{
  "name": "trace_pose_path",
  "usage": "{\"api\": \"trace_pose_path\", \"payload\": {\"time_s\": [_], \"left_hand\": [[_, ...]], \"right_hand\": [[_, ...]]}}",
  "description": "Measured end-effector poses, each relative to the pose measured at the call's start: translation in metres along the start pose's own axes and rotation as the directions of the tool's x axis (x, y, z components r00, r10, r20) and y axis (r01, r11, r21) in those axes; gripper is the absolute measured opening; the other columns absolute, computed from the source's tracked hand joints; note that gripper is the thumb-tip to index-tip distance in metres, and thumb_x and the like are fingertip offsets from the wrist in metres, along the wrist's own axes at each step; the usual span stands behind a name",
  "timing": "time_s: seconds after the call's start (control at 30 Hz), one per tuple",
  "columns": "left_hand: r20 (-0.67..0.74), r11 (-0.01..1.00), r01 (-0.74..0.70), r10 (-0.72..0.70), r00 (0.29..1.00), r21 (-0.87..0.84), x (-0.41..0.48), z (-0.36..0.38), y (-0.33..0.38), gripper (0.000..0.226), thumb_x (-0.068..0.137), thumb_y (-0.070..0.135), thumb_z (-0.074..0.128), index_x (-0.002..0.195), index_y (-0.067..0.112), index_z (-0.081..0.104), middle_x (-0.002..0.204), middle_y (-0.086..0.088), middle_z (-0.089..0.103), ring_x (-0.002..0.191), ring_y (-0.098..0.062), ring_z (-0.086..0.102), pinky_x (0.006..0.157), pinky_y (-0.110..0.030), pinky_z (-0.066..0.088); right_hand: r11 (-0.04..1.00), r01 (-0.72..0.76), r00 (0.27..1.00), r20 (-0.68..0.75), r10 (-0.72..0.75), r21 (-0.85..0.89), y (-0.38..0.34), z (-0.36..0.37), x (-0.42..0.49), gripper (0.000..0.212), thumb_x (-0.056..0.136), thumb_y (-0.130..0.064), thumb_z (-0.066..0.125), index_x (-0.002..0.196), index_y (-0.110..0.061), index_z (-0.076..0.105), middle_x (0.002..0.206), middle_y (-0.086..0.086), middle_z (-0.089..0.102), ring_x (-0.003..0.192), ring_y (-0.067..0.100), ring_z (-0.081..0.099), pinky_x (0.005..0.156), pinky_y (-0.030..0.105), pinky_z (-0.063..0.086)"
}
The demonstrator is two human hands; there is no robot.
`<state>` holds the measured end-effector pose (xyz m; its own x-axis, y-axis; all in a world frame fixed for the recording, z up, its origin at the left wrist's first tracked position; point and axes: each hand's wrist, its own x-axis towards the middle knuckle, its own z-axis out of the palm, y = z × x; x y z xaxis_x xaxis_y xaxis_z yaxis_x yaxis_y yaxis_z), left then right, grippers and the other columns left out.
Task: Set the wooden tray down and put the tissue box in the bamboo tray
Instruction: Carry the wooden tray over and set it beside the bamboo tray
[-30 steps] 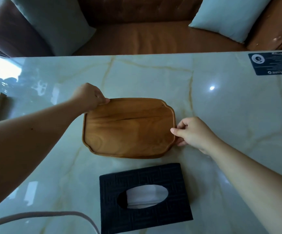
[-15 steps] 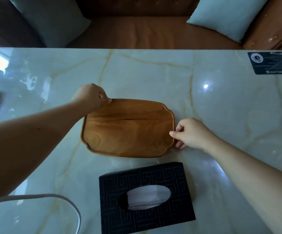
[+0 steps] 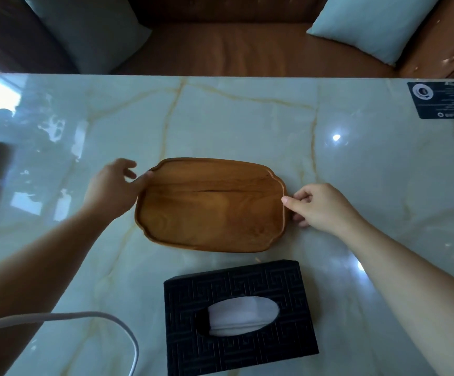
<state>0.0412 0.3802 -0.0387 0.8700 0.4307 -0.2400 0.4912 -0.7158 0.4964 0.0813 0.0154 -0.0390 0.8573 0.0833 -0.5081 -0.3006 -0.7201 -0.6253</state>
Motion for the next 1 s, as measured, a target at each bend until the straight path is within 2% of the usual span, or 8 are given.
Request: {"api": "trace_pose_path", "payload": {"time_s": [0.1,0.17,0.23,0.4,0.53,0.67,0.93,1.0], "left_hand": [[0.035,0.987,0.116,-0.113,0.993,-0.111,-0.016,-0.005,-0.019,0.056,0.081,0.051,0.066,0.117,0.010,0.059,0.093,-0.005,0.070,0.072,-0.029,0.070,0.078,-0.051,0.057],[0.089,0.978,0.143,-0.130,0.988,-0.154,-0.022,-0.005,-0.024,0.044,0.082,0.044,0.067,0.101,0.004,0.067,0.079,-0.006,0.072,0.062,-0.026,0.071,0.071,-0.051,0.060],[0.120,0.981,0.121,-0.104,0.987,-0.153,-0.028,-0.003,-0.022,0.033,0.085,0.037,0.066,0.081,0.005,0.072,0.071,-0.008,0.073,0.058,-0.023,0.071,0.069,-0.051,0.061],[0.145,0.995,0.073,-0.062,0.988,-0.072,-0.036,0.003,-0.011,0.028,0.088,0.029,0.061,0.070,0.011,0.073,0.057,-0.010,0.070,0.056,-0.024,0.069,0.072,-0.044,0.058],[0.144,0.983,0.109,-0.088,0.986,-0.149,-0.036,0.003,-0.011,0.025,0.088,0.027,0.061,0.068,0.015,0.073,0.060,-0.013,0.071,0.059,-0.026,0.069,0.073,-0.046,0.058],[0.155,0.966,0.139,-0.106,0.982,-0.219,-0.041,0.001,-0.010,0.024,0.086,0.028,0.065,0.062,0.029,0.069,0.064,-0.014,0.073,0.058,-0.026,0.070,0.072,-0.049,0.060],[0.021,0.940,0.130,-0.130,0.991,-0.314,-0.071,-0.029,0.000,0.029,0.084,0.026,0.069,0.057,0.036,0.067,0.061,-0.008,0.072,0.052,-0.027,0.069,0.072,-0.049,0.060],[-0.047,0.934,0.136,-0.160,0.986,-0.330,-0.084,-0.045,-0.003,0.028,0.083,0.025,0.069,0.057,0.034,0.068,0.060,-0.009,0.071,0.052,-0.026,0.069,0.071,-0.048,0.060]], "right_hand": [[0.996,-0.032,0.999,0.004,0.032,0.089,0.002,0.004,0.002,0.030,0.083,-0.038,0.071,0.082,-0.008,0.068,0.078,0.014,0.075,0.070,0.026,0.075,0.074,0.049,0.062],[0.998,-0.027,1.000,0.005,0.026,0.064,0.002,0.009,0.002,0.033,0.082,-0.041,0.071,0.077,-0.008,0.070,0.077,0.016,0.074,0.068,0.028,0.074,0.074,0.051,0.061],[1.000,0.001,1.000,-0.012,-0.001,-0.002,0.000,0.013,0.001,0.036,0.082,-0.041,0.070,0.073,-0.006,0.070,0.073,0.018,0.073,0.066,0.032,0.073,0.073,0.052,0.060],[0.996,0.022,0.997,-0.066,-0.028,-0.083,-0.003,0.019,0.001,0.030,0.085,-0.035,0.070,0.079,-0.006,0.067,0.076,0.017,0.072,0.070,0.034,0.070,0.075,0.049,0.058],[0.998,0.009,0.991,-0.134,-0.017,-0.059,-0.003,0.025,0.000,0.029,0.085,-0.028,0.070,0.078,0.000,0.065,0.079,0.022,0.069,0.072,0.037,0.064,0.070,0.039,0.051],[1.000,0.004,0.983,-0.185,0.001,0.026,-0.002,0.028,-0.008,0.023,0.086,-0.022,0.069,0.080,0.000,0.066,0.079,0.015,0.066,0.078,0.032,0.061,0.071,0.035,0.046],[0.983,0.138,0.975,-0.191,-0.112,0.125,-0.014,0.009,-0.017,0.018,0.086,-0.025,0.069,0.076,-0.010,0.067,0.076,0.007,0.068,0.083,0.033,0.067,0.079,0.044,0.056],[0.975,0.182,0.974,-0.159,-0.161,0.129,-0.027,0.008,-0.019,0.020,0.084,-0.029,0.069,0.070,-0.015,0.068,0.074,0.009,0.071,0.077,0.033,0.069,0.078,0.054,0.058]]}}
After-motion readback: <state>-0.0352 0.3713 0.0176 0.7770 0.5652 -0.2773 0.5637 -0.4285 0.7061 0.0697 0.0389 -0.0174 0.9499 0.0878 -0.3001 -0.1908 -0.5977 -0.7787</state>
